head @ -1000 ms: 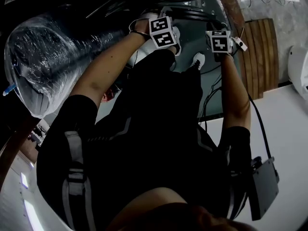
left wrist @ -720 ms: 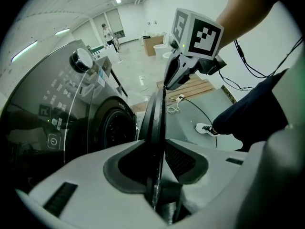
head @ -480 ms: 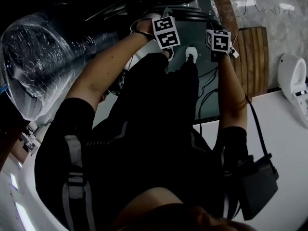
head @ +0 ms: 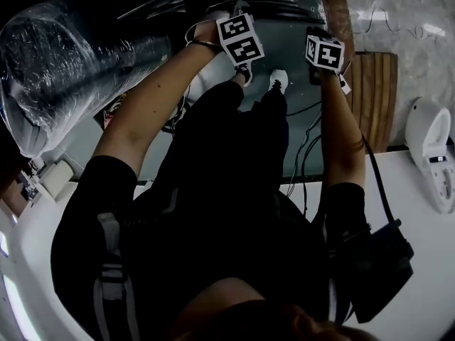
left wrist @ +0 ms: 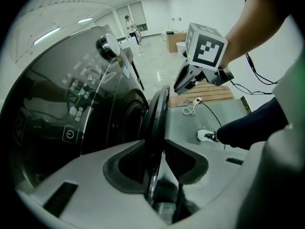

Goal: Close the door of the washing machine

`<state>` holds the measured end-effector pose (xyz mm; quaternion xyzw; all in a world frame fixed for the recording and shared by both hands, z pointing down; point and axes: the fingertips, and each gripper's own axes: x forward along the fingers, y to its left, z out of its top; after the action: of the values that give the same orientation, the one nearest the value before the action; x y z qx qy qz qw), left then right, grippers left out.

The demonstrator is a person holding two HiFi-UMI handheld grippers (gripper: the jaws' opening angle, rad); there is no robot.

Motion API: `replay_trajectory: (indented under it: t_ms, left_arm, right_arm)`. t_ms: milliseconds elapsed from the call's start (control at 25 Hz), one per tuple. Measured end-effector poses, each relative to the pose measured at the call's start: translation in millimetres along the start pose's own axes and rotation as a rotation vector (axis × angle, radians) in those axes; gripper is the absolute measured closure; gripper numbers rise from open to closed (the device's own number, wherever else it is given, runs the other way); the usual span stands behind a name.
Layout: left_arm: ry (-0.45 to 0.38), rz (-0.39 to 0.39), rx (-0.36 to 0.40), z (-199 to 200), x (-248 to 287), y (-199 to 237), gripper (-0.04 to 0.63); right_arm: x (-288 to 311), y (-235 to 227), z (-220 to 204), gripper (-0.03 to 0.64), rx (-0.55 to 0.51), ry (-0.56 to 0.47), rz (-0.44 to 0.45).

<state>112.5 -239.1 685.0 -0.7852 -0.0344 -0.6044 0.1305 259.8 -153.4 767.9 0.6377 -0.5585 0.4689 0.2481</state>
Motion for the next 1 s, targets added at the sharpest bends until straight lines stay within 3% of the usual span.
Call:
replay_trajectory:
  t_ms: [200,520,1000]
  left_arm:
    - [0.022,0.013,-0.055,-1,1,9,0.462]
    - [-0.008,0.060,-0.167,-2,4,27,0.460]
    - [-0.034,0.108,-0.262,-1,2,49,0.462]
  right_arm:
    - [14,-12,21,0.557,0.043,-0.047,0.001]
    - [33,-15,43,0.572,0.076,-0.053,0.024]
    - [51,-16,83,0.598,0.113,-0.107,0.061]
